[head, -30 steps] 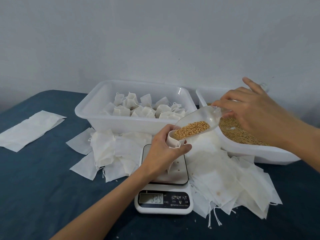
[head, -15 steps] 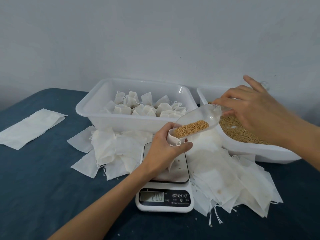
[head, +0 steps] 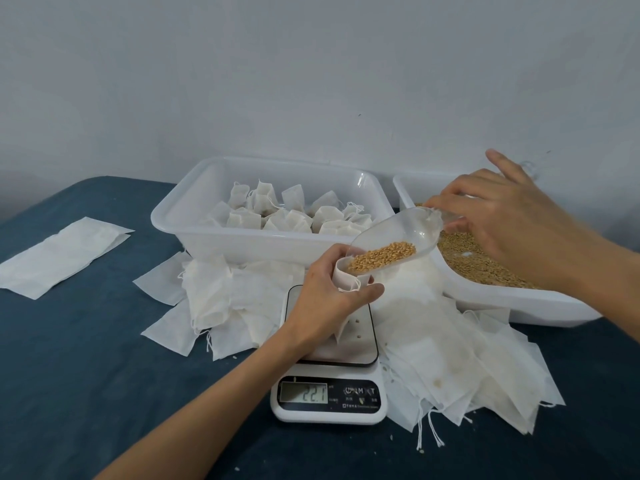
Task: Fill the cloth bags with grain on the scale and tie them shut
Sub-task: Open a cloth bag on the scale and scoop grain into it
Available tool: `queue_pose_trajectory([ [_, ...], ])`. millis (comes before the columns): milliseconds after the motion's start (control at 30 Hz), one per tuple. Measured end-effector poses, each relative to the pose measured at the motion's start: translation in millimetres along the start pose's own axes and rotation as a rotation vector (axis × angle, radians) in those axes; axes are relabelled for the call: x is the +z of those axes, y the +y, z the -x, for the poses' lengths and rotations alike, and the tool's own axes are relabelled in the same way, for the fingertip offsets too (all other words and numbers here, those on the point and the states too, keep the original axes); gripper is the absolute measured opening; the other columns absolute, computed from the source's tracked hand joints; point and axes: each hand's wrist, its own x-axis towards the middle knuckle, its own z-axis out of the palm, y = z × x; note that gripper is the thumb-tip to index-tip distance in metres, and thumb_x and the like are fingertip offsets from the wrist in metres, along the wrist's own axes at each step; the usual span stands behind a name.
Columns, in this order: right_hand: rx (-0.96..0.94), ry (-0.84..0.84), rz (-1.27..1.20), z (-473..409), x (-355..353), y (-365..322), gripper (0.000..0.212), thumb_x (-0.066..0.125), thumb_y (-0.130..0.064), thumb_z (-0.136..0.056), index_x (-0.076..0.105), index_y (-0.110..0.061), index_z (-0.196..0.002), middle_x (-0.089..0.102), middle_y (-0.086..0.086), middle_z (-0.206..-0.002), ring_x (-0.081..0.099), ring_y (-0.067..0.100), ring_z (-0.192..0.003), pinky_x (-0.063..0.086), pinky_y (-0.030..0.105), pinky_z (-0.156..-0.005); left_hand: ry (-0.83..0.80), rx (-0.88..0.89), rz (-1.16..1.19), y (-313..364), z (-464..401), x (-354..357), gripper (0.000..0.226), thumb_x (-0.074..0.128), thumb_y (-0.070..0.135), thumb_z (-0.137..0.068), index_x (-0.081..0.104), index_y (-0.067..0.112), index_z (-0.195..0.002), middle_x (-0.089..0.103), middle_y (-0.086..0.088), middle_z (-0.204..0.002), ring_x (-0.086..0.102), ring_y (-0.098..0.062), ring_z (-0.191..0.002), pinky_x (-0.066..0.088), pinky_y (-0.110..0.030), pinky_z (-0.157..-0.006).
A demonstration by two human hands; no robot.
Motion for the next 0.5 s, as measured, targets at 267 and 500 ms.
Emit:
queue_pose_trajectory([
  [267, -0.004, -0.001, 0.002, 0, 3, 2, 0.036, 0.045, -0.001, -0.089, 0.074, -0.001, -0.111, 0.069, 0.014, -0.093, 0.067, 0.038, -0.084, 0.031, 0.067, -0.109, 0.005, -0.018, 0.018, 3, 1, 1, 0.041, 0.086, 0.007, -0.083, 0.065, 0.022, -0.115, 0.077, 0.006, -0.092, 0.072, -0.001, -0.080, 0.053, -0.015, -0.071],
  [500, 0.104, -0.110, -0.189, 13, 25, 4, 0.031, 0.066, 0.000, -0.087, 0.071, -0.008, -0.116, 0.067, 0.005, -0.101, 0.066, 0.029, -0.089, 0.029, 0.055, -0.111, 0.027, -0.018, -0.032, 1, -1, 0, 0.039, 0.088, 0.016, -0.081, 0.068, 0.031, -0.111, 0.073, 0.002, -0.115, 0.070, -0.024, -0.103, 0.060, -0.046, -0.091],
])
